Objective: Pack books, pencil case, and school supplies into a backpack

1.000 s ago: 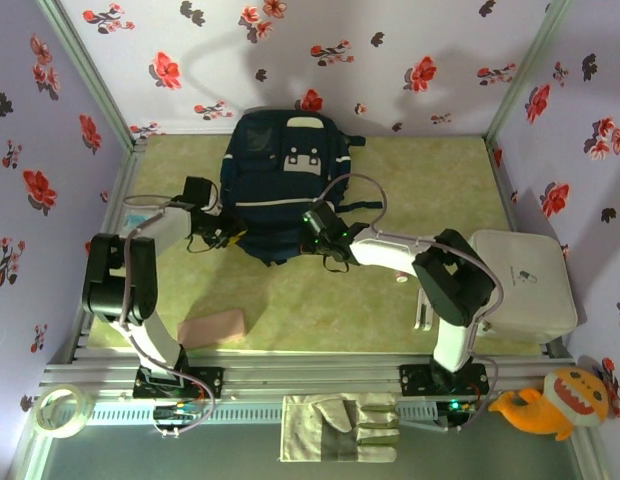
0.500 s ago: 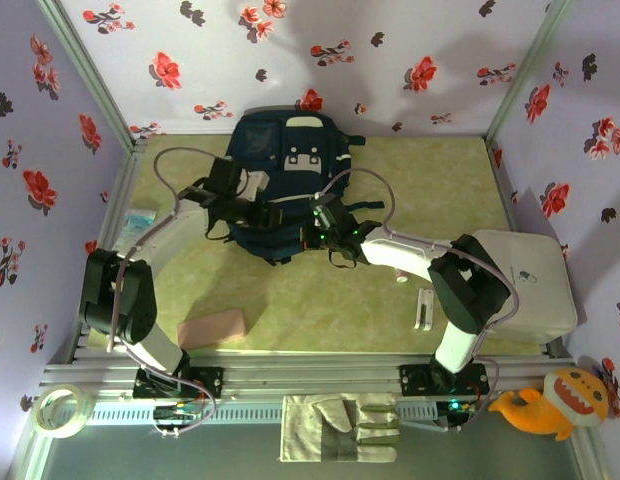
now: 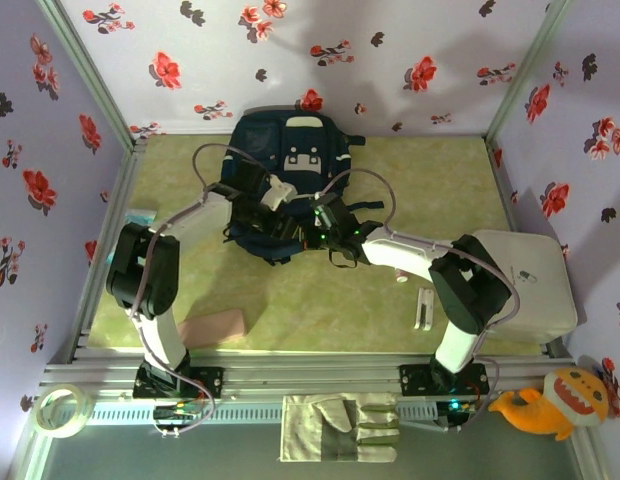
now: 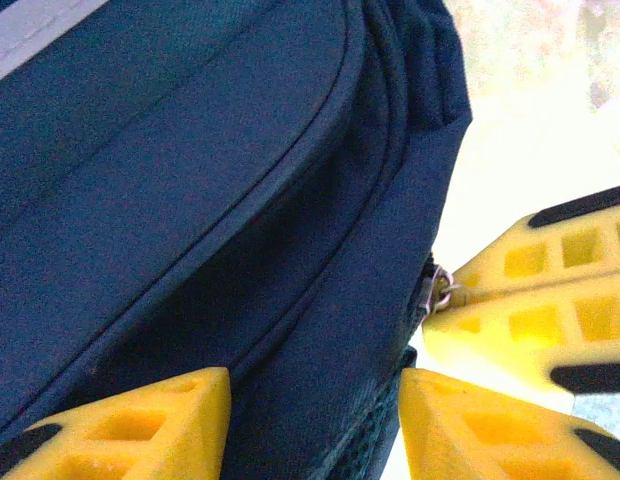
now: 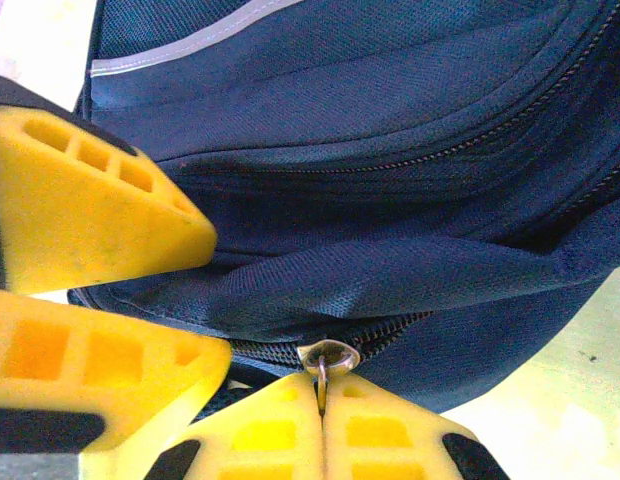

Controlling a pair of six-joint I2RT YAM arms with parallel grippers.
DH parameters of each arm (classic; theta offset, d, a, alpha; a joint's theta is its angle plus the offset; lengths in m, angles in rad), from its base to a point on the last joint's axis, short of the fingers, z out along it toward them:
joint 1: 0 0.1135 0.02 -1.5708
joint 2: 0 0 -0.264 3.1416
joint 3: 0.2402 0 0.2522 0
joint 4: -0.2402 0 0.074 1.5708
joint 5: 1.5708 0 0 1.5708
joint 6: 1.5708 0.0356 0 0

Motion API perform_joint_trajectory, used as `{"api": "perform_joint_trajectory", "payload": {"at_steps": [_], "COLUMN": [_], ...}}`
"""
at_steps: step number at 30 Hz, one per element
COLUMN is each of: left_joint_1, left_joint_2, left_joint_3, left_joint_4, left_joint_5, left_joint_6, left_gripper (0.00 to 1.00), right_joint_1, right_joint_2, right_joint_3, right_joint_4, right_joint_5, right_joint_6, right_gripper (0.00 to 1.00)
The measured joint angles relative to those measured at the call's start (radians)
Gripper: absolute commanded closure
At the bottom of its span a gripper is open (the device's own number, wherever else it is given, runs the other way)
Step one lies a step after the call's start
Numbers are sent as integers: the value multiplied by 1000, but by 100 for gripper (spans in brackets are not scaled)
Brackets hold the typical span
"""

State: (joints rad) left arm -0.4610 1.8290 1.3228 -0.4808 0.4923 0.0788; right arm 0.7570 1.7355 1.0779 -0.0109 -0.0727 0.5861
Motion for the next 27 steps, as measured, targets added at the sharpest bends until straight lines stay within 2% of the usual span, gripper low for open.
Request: {"api": "perform_joint_trajectory", "payload": {"at_steps": [5,7,12,21,27], "left_joint_1": [0,0,0,3,4], "left_joint_2": [42,50,50,8,-23], "left_joint_3": [43,49,49,48,41], "left_joint_4": [-5,-7,-14,-11,-2], "left_joint_5": [41,55,76,85,88], "left_joint_6": [32,43,61,54,40], "left_gripper": [73,84,99,100,100], "right_joint_1": [-5,-7,-16,-50,-109], "right_joint_2": [0,0,-1,-45,-62], "right_joint_3": [0,-3,-18,-40,-40], "right_joint_4": [5,8,14,-8,-21], "right_joint_5": [-6,-6,3,93,126], "right_joint_6": [0,0,0,-9,-34], "right_gripper": [100,100,100,100,100]}}
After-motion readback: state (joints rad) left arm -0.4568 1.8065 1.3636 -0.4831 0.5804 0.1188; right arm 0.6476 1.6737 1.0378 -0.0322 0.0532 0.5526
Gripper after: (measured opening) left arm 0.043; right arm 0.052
